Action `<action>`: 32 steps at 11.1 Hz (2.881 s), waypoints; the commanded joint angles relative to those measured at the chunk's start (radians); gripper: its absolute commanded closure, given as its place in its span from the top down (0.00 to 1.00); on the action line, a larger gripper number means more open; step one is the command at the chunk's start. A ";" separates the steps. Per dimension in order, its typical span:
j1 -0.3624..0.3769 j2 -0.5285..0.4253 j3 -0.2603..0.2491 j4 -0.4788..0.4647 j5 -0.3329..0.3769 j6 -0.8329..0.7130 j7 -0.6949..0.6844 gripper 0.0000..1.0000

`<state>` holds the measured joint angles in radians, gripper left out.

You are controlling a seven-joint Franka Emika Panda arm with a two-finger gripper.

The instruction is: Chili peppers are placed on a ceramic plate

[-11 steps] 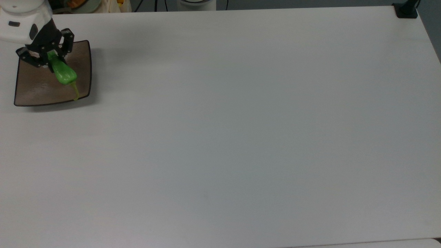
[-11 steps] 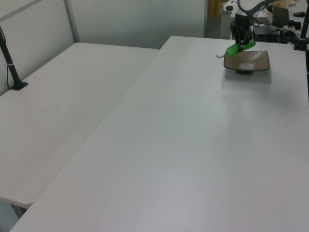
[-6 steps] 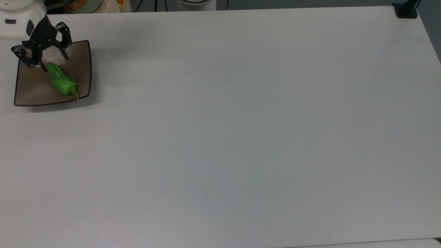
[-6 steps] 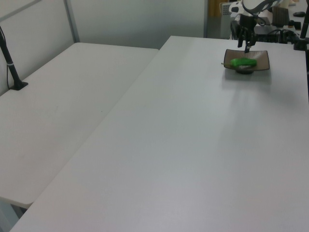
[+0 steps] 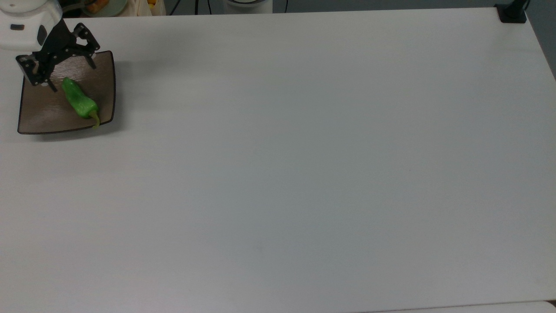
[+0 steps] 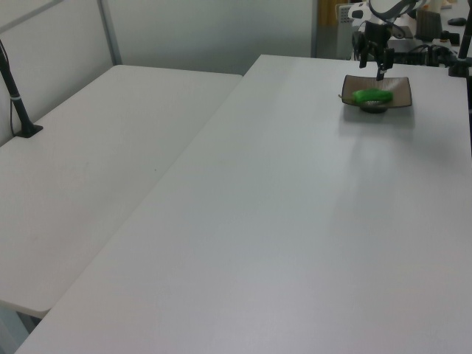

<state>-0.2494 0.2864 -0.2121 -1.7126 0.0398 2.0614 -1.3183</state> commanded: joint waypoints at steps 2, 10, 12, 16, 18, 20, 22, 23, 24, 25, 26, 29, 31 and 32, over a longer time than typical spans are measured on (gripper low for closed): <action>0.042 -0.087 0.022 -0.012 0.022 -0.153 0.118 1.00; 0.070 -0.239 0.180 -0.013 0.022 -0.306 0.569 1.00; 0.123 -0.263 0.178 -0.012 0.022 -0.329 0.650 1.00; 0.254 -0.271 0.180 -0.013 0.006 -0.319 0.971 1.00; 0.307 -0.265 0.178 -0.015 -0.001 -0.316 1.089 1.00; 0.358 -0.263 0.178 -0.022 -0.026 -0.314 1.210 1.00; 0.387 -0.262 0.178 -0.035 -0.044 -0.311 1.304 1.00; 0.395 -0.260 0.178 -0.044 -0.046 -0.308 1.330 1.00; 0.403 -0.265 0.178 -0.061 -0.058 -0.279 1.359 1.00; 0.404 -0.266 0.178 -0.077 -0.083 -0.246 1.401 1.00; 0.413 -0.263 0.178 -0.078 -0.090 -0.228 1.421 1.00; 0.412 -0.268 0.178 -0.071 -0.092 -0.225 1.407 1.00; 0.412 -0.269 0.178 -0.073 -0.092 -0.212 1.407 1.00; 0.410 -0.268 0.178 -0.073 -0.092 -0.208 1.401 1.00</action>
<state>0.1476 0.0386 -0.0236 -1.7626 -0.0375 1.8221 0.0713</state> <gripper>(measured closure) 0.000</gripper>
